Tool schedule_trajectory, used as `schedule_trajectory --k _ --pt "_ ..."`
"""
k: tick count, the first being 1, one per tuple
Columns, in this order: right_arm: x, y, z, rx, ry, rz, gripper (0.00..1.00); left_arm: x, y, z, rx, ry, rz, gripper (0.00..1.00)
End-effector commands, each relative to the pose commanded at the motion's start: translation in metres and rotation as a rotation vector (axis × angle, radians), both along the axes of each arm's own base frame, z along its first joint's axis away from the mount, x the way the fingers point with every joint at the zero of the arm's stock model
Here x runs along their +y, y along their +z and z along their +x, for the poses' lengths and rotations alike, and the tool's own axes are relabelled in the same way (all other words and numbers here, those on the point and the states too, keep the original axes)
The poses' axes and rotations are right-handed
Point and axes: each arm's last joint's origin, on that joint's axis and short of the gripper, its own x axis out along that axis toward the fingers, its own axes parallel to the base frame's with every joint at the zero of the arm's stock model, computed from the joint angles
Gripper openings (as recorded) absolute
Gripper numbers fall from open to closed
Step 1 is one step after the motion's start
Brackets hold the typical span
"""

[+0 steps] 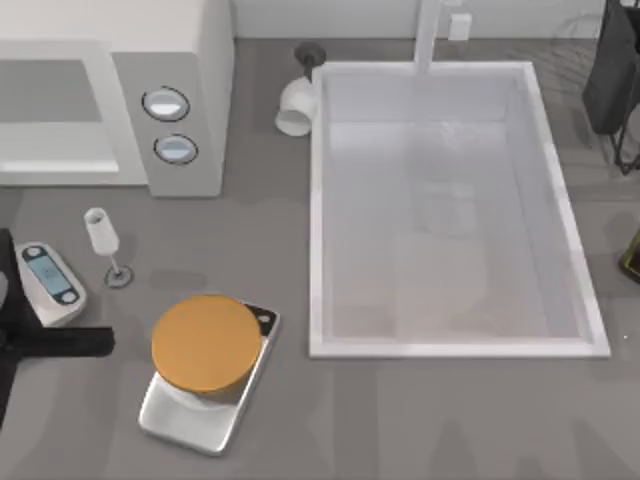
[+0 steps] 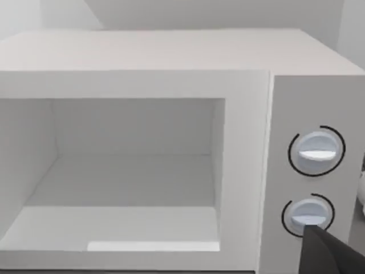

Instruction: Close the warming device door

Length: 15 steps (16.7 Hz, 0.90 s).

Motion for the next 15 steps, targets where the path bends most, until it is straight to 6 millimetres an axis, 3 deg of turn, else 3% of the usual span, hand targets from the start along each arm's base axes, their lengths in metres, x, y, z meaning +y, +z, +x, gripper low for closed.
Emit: schedule_trajectory --k 4,8,11,15 --pt "0.000 0.000 0.000 0.000 0.000 0.000 1.00 0.007 0.016 0.019 0.106 0.005 0.111 0.00" --pt "0.000 0.000 0.000 0.000 0.000 0.000 1.00 0.033 0.054 0.062 0.287 0.032 0.242 0.00" --pt "0.000 0.000 0.000 0.000 0.000 0.000 1.00 0.078 0.074 0.102 0.474 0.040 0.287 0.00" --pt "0.000 0.000 0.000 0.000 0.000 0.000 1.00 0.167 0.090 0.136 0.677 0.026 0.253 0.00"
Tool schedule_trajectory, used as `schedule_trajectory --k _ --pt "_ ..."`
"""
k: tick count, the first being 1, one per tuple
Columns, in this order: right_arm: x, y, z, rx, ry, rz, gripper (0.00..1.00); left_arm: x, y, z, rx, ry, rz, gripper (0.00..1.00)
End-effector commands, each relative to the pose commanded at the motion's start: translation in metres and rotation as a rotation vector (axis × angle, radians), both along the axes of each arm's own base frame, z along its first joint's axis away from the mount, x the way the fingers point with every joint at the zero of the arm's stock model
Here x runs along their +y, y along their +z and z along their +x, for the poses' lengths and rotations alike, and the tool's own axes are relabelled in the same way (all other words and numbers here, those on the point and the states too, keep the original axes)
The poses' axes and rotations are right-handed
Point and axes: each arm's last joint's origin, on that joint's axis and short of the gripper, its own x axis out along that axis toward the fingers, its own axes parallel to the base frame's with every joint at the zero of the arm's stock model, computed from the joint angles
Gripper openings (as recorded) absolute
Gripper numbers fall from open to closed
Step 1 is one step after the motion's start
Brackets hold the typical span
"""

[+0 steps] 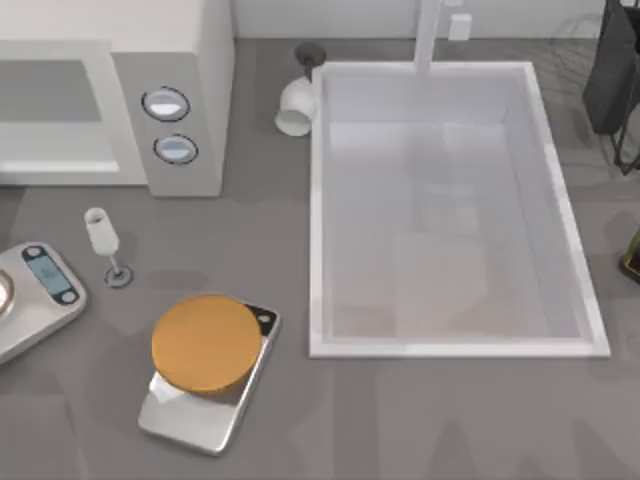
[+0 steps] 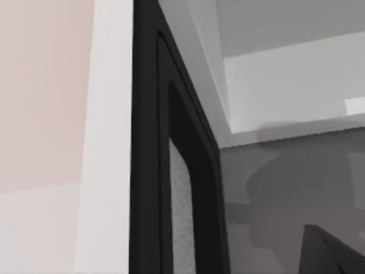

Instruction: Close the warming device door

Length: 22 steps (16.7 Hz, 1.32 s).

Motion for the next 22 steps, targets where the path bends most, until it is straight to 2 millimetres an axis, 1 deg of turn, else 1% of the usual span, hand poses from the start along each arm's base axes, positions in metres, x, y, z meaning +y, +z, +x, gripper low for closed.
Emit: schedule_trajectory --k 2,3,5,7,9,10,12,18,20,22 --pt "0.000 0.000 0.000 0.000 0.000 0.000 1.00 0.051 0.003 0.002 0.056 0.015 -0.044 0.00" --pt "0.000 0.000 0.000 0.000 0.000 0.000 1.00 0.077 0.002 -0.001 0.076 0.026 -0.070 0.00" --pt "0.000 0.000 0.000 0.000 0.000 0.000 1.00 0.124 -0.001 -0.014 0.093 0.047 -0.124 0.00" --pt "0.000 0.000 0.000 0.000 0.000 0.000 1.00 0.160 -0.005 -0.032 0.094 0.060 -0.172 0.00" --pt "0.000 0.000 0.000 0.000 0.000 0.000 1.00 0.183 -0.012 -0.047 0.095 0.063 -0.210 0.00" --pt "0.000 0.000 0.000 0.000 0.000 0.000 1.00 0.190 -0.015 -0.052 0.096 0.061 -0.225 0.00" --pt "0.000 0.000 0.000 0.000 0.000 0.000 1.00 0.196 -0.020 -0.057 0.098 0.056 -0.245 0.00" --pt "0.000 0.000 0.000 0.000 0.000 0.000 1.00 0.196 -0.020 -0.056 0.099 0.054 -0.243 0.00" --pt "0.000 0.000 0.000 0.000 0.000 0.000 1.00 0.197 -0.032 -0.056 0.101 0.054 -0.247 0.00" --pt "0.000 0.000 0.000 0.000 0.000 0.000 1.00 0.199 -0.051 -0.055 0.100 0.054 -0.247 0.00"
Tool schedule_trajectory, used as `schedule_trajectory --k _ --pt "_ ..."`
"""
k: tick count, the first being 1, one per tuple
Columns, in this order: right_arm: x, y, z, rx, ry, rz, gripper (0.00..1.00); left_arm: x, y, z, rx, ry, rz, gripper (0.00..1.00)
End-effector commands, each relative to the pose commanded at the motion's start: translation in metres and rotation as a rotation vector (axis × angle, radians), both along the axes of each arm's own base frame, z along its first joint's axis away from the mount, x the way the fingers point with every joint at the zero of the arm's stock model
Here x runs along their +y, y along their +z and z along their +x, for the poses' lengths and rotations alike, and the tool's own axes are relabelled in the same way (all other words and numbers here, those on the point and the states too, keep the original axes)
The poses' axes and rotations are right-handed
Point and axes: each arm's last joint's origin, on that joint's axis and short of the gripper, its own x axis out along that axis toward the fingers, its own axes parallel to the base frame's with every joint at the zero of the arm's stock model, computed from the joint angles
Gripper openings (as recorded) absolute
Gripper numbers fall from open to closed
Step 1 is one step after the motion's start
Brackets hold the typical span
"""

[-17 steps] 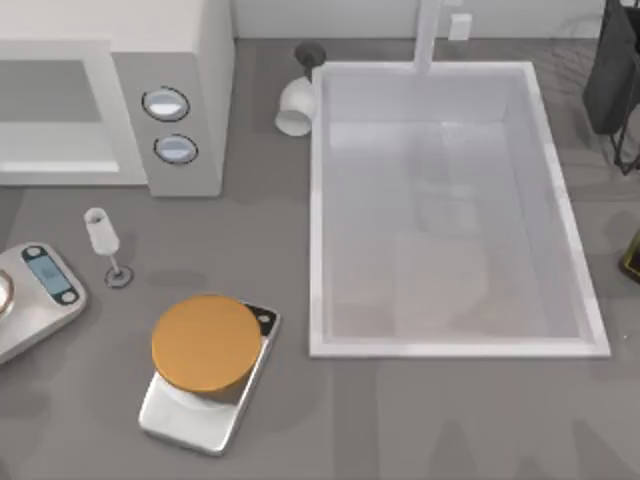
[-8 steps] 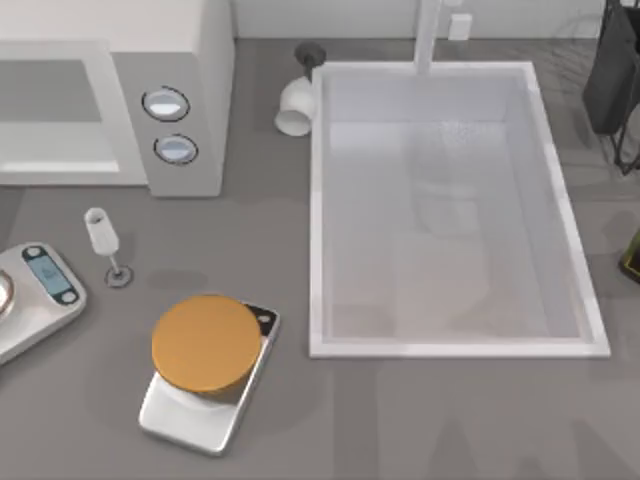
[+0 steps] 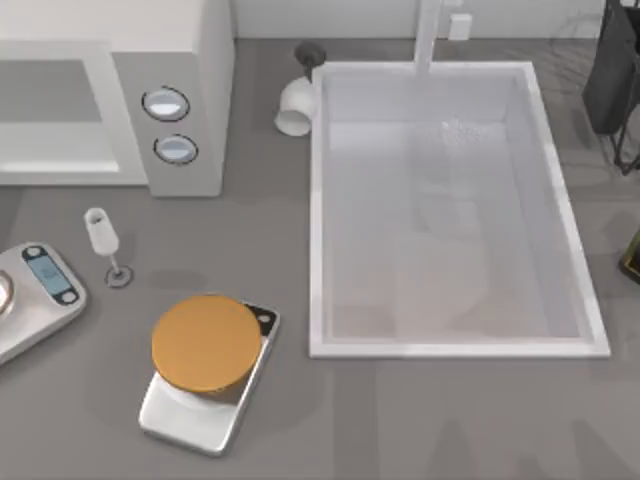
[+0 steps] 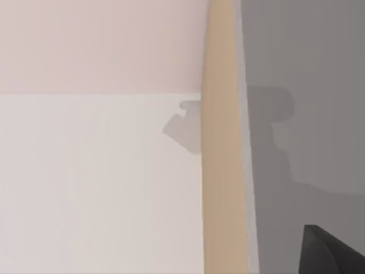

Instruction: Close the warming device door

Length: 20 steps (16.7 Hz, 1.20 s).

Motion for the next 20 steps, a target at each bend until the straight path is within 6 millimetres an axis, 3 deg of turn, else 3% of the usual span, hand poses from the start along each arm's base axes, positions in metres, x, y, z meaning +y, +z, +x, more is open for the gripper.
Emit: schedule_trajectory --k 6,13,15,20 --pt "0.000 0.000 0.000 0.000 0.000 0.000 1.00 -0.001 -0.063 -0.002 -0.005 0.002 0.005 0.00" --pt "0.000 0.000 0.000 0.000 0.000 0.000 1.00 -0.008 -0.066 0.000 -0.004 -0.003 0.005 0.00" --pt "0.000 0.000 0.000 0.000 0.000 0.000 1.00 -0.023 -0.063 0.002 -0.006 -0.003 0.010 0.00" --pt "0.000 0.000 0.000 0.000 0.000 0.000 1.00 -0.087 -0.068 -0.002 0.006 -0.003 -0.007 0.00"
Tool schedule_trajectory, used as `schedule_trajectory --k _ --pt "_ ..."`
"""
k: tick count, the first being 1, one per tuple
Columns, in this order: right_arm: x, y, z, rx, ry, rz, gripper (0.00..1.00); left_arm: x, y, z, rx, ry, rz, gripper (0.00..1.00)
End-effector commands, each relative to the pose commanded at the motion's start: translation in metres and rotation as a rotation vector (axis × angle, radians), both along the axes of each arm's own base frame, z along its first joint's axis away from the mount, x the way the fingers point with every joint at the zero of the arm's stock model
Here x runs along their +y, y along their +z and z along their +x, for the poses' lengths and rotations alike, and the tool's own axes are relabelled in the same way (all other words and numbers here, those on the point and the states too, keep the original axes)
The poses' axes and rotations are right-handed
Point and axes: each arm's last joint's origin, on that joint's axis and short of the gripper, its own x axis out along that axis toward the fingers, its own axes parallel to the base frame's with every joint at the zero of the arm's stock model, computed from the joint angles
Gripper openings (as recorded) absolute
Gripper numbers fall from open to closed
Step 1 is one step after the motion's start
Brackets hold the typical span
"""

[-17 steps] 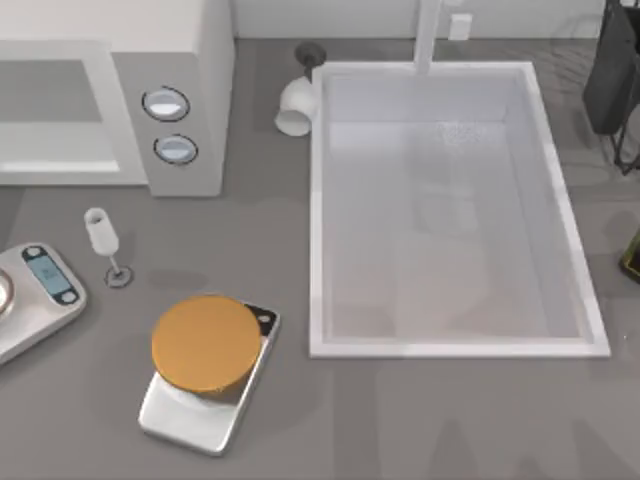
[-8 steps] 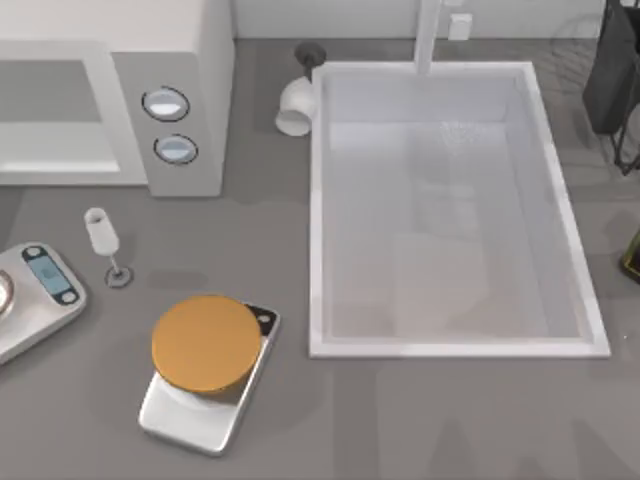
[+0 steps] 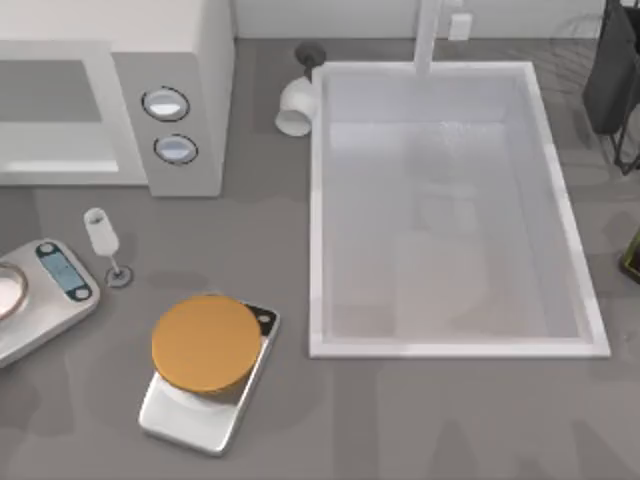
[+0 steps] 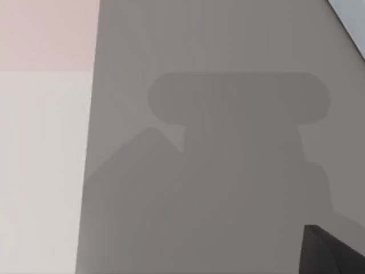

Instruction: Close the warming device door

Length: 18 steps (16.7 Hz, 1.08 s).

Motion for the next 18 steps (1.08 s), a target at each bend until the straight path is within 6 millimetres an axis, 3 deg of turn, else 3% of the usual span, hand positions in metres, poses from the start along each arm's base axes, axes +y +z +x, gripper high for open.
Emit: schedule_trajectory --k 3,9,11,15,18 --pt "0.000 0.000 0.000 0.000 0.000 0.000 1.00 -0.016 0.001 -0.001 -0.009 0.001 0.009 0.00" --pt "0.000 0.000 0.000 0.000 0.000 0.000 1.00 -0.021 0.000 -0.002 -0.008 0.001 0.008 0.00" --pt "0.000 0.000 0.000 0.000 0.000 0.000 1.00 -0.039 0.001 0.000 -0.005 -0.003 0.027 0.00" --pt "0.000 0.000 0.000 0.000 0.000 0.000 1.00 -0.097 0.002 -0.002 -0.013 -0.003 0.015 0.00" --pt "0.000 0.000 0.000 0.000 0.000 0.000 1.00 -0.115 0.000 -0.004 -0.008 0.004 0.002 0.00"
